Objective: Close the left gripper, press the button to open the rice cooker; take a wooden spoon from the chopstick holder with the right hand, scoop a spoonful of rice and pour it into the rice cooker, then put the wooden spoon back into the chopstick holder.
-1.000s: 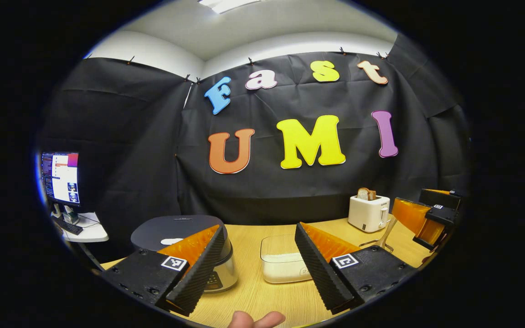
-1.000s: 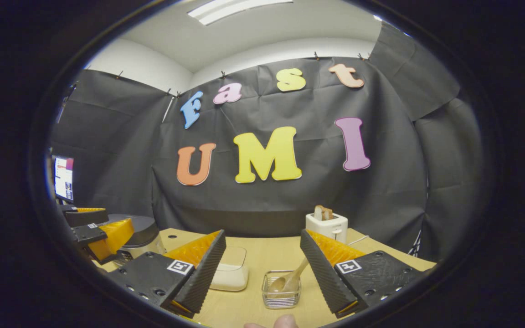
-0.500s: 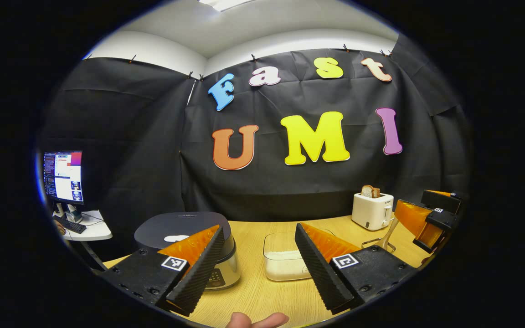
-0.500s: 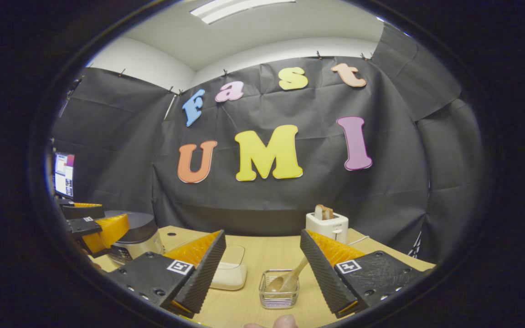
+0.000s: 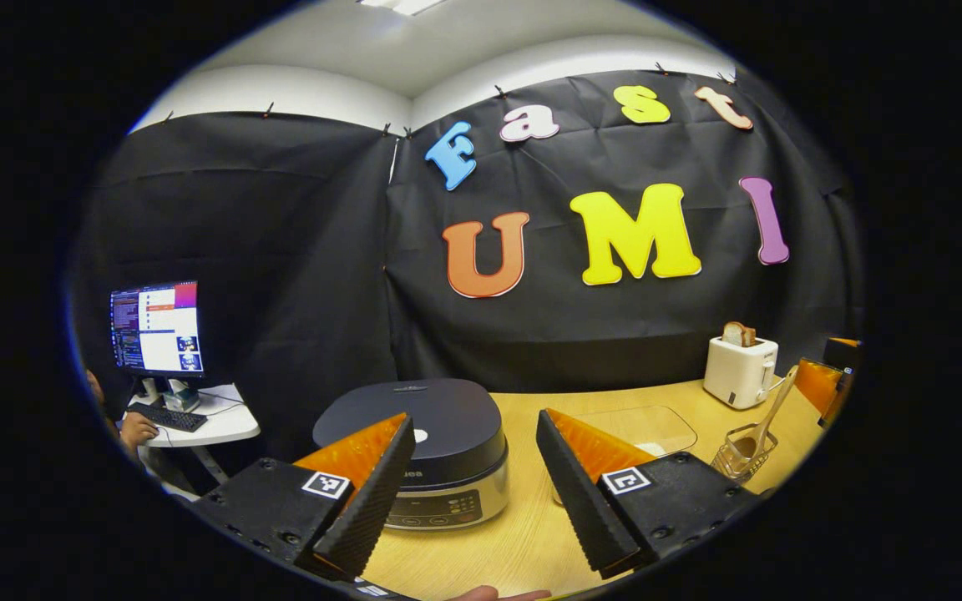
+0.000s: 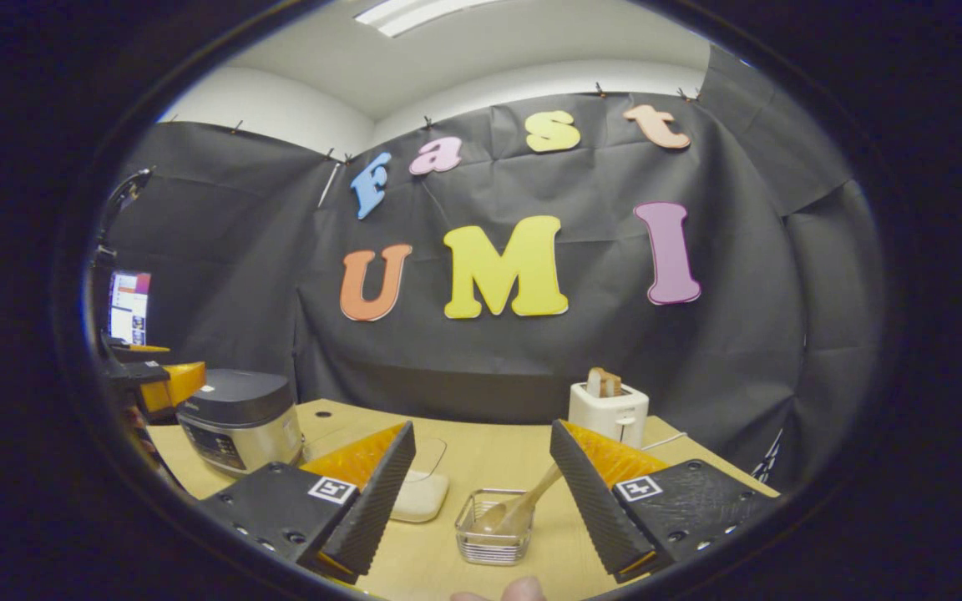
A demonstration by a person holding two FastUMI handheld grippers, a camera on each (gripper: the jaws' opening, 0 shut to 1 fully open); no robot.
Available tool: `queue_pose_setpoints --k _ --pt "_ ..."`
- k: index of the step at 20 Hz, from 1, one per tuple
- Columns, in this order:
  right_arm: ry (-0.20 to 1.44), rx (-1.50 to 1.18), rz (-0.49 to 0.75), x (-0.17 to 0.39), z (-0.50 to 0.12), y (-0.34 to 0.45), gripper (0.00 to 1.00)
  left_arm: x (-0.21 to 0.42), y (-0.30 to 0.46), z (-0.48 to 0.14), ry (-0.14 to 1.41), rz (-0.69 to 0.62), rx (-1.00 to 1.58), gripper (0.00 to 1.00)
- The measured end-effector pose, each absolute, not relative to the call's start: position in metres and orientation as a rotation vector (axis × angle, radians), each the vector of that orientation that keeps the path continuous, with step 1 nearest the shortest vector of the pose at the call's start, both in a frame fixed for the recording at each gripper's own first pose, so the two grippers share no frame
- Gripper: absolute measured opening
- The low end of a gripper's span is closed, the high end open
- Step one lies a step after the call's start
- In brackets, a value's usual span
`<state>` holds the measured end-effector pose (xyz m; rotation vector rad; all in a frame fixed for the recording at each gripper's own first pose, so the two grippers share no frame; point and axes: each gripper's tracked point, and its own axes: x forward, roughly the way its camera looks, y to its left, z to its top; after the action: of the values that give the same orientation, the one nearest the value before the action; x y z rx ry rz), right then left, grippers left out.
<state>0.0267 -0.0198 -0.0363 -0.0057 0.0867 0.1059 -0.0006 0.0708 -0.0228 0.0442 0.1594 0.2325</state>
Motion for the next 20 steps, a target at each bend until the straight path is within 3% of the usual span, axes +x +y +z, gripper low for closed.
queue_pose_setpoints --k 1,6,10,13,15,17,20 --pt "0.082 -0.008 0.110 0.028 -0.035 -0.020 0.96 0.002 0.077 -0.026 0.184 0.235 0.053 0.93" --pt "0.078 -0.011 0.146 0.033 -0.039 -0.019 0.96 0.010 0.118 -0.010 0.224 0.300 0.101 0.88" --pt "0.077 -0.040 0.170 0.031 -0.044 -0.019 0.96 0.024 0.138 -0.014 0.315 0.300 0.031 0.75" --pt "0.054 -0.041 0.192 0.029 -0.039 -0.022 0.95 0.032 0.149 -0.021 0.407 0.282 -0.008 0.60" --pt "0.053 -0.037 0.195 0.029 -0.039 -0.026 0.95 0.037 0.156 -0.028 0.470 0.280 -0.021 0.47" --pt "0.046 -0.022 0.185 0.028 -0.037 -0.035 0.95 0.040 0.160 -0.040 0.556 0.275 -0.048 0.27" --pt "0.047 -0.007 0.177 0.028 -0.040 -0.041 0.95 0.040 0.158 -0.054 0.637 0.264 -0.100 0.07"
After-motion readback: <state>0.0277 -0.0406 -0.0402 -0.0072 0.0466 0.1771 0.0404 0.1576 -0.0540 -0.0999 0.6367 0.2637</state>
